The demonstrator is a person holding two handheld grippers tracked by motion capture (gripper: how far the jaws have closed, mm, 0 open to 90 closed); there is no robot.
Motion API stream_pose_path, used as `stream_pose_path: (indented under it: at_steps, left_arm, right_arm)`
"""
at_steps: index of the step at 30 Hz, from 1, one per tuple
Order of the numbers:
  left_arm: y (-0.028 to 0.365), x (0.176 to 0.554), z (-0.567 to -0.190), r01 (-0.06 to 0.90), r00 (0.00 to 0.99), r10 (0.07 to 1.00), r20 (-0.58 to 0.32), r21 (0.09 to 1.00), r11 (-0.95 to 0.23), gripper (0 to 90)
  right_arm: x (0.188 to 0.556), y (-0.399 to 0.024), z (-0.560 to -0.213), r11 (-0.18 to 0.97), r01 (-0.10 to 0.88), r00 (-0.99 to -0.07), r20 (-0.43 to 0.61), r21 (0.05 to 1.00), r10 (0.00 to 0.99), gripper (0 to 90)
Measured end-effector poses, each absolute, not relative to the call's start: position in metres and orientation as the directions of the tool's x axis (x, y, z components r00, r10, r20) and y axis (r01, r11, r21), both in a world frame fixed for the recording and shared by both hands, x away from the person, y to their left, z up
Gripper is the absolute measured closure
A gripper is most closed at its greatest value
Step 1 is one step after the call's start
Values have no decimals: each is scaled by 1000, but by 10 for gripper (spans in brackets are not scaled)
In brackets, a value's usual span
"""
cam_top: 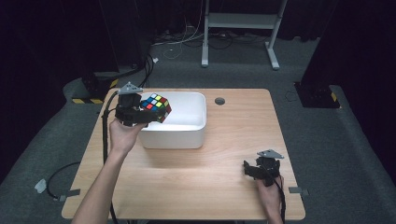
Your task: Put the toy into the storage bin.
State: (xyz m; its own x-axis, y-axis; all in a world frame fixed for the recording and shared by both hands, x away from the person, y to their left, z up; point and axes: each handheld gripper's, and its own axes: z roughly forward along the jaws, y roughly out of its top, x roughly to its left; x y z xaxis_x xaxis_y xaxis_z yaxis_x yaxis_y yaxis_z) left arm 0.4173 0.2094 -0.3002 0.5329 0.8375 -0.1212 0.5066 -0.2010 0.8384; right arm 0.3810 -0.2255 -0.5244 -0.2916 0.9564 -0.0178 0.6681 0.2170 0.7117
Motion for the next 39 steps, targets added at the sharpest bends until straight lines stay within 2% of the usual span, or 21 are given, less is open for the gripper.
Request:
stream_pose_path:
  at_steps: [13, 39]
  left_arm:
    - [197, 429, -302, 500, 533, 842, -81, 833, -236, 334]
    - [187, 446, -308, 506, 534, 841, -81, 828, -242, 334]
  right_arm:
    - [381, -225, -524, 217, 668, -291, -18, 712, 956, 152]
    - [381, -226, -524, 217, 668, -292, -18, 712, 956, 151]
